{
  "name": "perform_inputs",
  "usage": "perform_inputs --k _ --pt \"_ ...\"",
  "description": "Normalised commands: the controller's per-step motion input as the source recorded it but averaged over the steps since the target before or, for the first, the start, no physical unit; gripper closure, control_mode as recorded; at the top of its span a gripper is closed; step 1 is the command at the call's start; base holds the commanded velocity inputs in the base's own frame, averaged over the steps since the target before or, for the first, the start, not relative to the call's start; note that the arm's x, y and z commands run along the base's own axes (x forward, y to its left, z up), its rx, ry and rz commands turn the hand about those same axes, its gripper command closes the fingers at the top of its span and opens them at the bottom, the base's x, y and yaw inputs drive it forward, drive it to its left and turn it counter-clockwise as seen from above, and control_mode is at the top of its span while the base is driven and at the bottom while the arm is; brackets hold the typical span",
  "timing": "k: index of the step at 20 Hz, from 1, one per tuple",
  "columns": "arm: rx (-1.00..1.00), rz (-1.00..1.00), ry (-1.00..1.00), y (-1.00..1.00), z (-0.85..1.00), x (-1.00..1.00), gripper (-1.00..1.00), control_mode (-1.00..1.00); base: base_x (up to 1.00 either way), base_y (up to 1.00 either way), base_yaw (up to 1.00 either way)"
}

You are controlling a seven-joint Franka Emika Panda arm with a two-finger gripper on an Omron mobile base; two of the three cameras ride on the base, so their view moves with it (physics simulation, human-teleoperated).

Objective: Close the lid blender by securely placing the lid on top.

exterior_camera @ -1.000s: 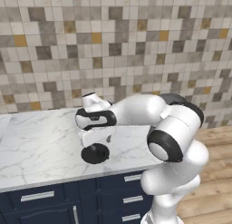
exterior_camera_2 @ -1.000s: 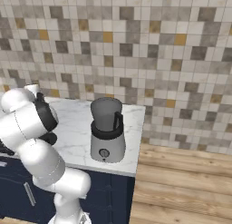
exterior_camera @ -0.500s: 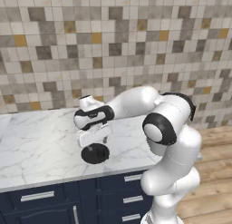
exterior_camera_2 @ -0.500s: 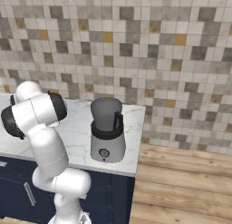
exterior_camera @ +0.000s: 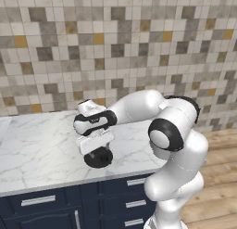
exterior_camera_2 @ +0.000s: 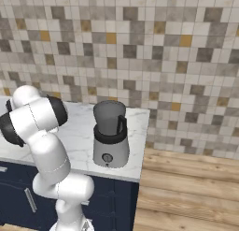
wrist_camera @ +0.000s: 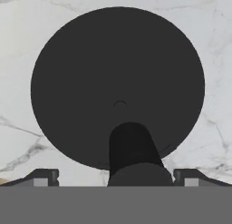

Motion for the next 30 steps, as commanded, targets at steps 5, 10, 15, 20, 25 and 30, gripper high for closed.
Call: perform_inputs --k 5,10,15,20,25,30 --pt "0.00 0.00 0.00 -0.16 -0.10 0.12 -1.00 -1.00 0.00 0.00 0.00" --pt "0.00 0.00 -0.02 -0.07 -0.08 -0.02 -1.00 -1.00 0.00 0.00 0.00" --pt "0.00 0.00 -0.04 0.00 -0.06 -0.31 -1.00 -1.00 0.00 0.00 0.00" --pt "0.00 0.00 -0.05 -0.02 -0.03 -0.19 -1.00 -1.00 0.00 0.00 0.00" --pt "0.01 0.00 -0.02 -0.09 -0.07 -0.01 -1.00 -1.00 0.00 0.00 0.00" --pt "0.05 0.01 0.00 0.00 -0.08 0.21 -1.00 -1.00 0.00 0.00 0.00"
